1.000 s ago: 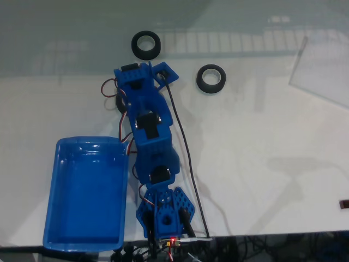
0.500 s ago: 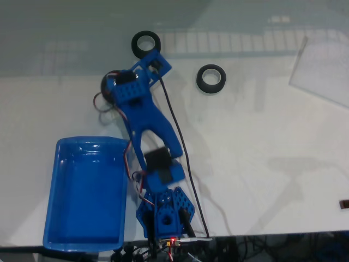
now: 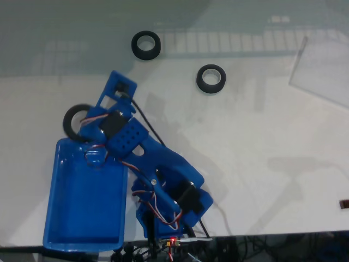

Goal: Grasp all tape and put them in the bin.

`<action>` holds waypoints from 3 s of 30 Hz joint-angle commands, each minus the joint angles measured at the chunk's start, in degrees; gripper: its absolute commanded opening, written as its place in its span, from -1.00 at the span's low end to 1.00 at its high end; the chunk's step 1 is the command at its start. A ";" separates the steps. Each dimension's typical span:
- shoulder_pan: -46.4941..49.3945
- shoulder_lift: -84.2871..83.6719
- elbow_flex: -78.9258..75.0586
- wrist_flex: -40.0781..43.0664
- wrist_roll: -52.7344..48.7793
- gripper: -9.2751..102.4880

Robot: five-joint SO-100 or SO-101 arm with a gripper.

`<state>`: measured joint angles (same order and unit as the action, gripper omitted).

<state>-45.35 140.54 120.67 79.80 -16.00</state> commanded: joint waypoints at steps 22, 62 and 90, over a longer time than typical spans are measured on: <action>-16.88 7.47 15.38 -3.34 -0.44 -0.35; 42.36 -52.82 -36.56 -20.21 25.22 -0.20; 44.03 -107.67 -106.70 7.65 24.17 -0.24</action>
<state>-1.14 33.22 18.81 85.52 8.17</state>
